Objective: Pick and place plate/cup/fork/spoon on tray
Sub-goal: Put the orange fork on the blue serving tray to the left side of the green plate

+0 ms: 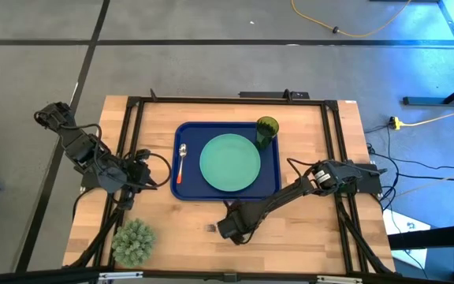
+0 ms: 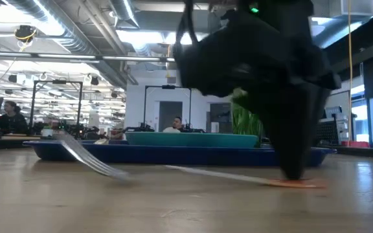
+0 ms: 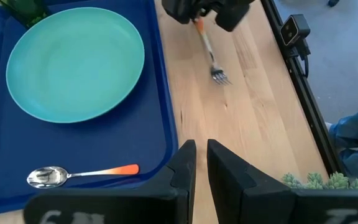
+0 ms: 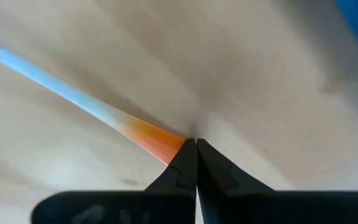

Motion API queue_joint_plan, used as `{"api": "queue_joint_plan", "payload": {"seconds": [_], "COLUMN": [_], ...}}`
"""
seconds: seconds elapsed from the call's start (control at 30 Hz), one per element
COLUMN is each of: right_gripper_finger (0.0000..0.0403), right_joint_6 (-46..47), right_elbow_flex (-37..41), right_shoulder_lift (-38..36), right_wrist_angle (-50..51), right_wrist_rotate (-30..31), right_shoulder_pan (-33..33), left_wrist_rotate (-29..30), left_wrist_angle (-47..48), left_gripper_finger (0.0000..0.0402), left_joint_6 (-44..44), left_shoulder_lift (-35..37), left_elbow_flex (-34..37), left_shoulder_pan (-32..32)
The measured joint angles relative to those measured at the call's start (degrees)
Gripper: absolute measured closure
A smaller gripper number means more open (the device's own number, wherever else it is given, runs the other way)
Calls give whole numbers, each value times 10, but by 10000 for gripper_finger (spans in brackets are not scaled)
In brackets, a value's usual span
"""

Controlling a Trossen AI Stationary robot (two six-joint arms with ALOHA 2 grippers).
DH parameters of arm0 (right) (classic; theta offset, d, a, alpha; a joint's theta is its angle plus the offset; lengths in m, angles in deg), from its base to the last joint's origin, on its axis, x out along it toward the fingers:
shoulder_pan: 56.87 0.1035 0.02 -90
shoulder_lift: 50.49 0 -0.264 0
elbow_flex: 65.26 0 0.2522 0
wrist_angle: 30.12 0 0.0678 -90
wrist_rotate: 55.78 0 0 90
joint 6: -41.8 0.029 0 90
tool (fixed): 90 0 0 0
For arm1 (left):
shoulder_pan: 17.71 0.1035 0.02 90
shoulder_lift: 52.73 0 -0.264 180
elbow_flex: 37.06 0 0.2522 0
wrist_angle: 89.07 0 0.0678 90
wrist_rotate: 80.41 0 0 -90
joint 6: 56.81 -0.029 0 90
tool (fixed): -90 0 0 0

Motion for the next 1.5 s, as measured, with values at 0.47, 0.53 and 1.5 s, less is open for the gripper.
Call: {"api": "queue_joint_plan", "payload": {"seconds": [0.47, 0.53, 1.5], "right_gripper_finger": [402, 402, 399], "right_joint_6": [56, 57, -93], "right_elbow_flex": [-1, -1, -265], "right_shoulder_lift": [0, 0, -52], "right_wrist_angle": [-198, -222, 152], "right_wrist_rotate": [48, 69, 254], "right_shoulder_pan": [0, 0, 0], "left_wrist_rotate": [0, 0, -139], "left_wrist_angle": [1, 1, -20], "left_gripper_finger": [368, 368, 359], "left_joint_6": [-2, -2, -36], "left_shoulder_lift": [0, 0, -115], "left_elbow_flex": [0, 0, 0], "left_shoulder_pan": [0, 0, -7]}}
